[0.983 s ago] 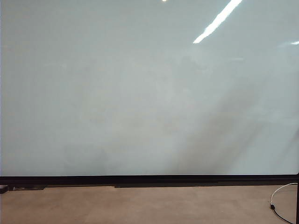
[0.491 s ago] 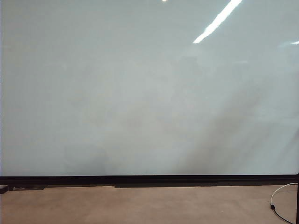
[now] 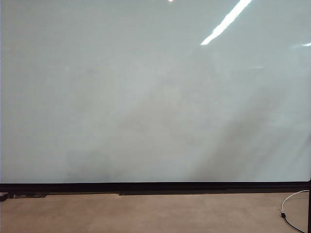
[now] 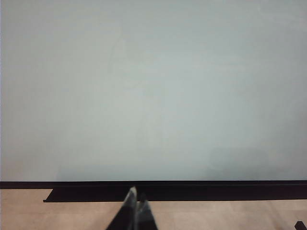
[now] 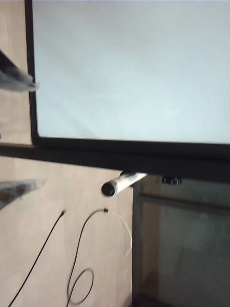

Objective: Pick up the pen on the shelf to the right of the whiteboard and draw a check mark.

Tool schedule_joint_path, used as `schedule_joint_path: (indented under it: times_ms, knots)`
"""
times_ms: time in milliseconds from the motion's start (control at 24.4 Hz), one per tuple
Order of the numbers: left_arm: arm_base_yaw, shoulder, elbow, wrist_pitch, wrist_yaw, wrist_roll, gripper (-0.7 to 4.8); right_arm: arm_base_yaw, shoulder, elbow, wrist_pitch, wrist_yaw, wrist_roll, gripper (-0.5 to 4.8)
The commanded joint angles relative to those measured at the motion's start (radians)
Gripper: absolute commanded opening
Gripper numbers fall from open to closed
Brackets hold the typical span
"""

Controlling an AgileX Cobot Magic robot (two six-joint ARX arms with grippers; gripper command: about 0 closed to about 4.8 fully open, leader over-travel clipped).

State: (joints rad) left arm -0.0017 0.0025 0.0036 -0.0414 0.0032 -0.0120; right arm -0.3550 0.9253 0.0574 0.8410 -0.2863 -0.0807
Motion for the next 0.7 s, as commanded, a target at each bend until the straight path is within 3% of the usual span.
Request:
schedule_joint_path:
  times_ms: [41, 696]
  knots:
    - [0.000, 0.001, 0.003, 0.013, 0.000, 0.004, -0.04, 0.000, 0.101, 0.032, 0.129, -0.035, -0.003, 2.35]
    - [0.000, 0.001, 0.003, 0.012, 0.000, 0.004, -0.04, -0.046, 0.344, 0.093, 0.298, -0.072, -0.005, 2.66]
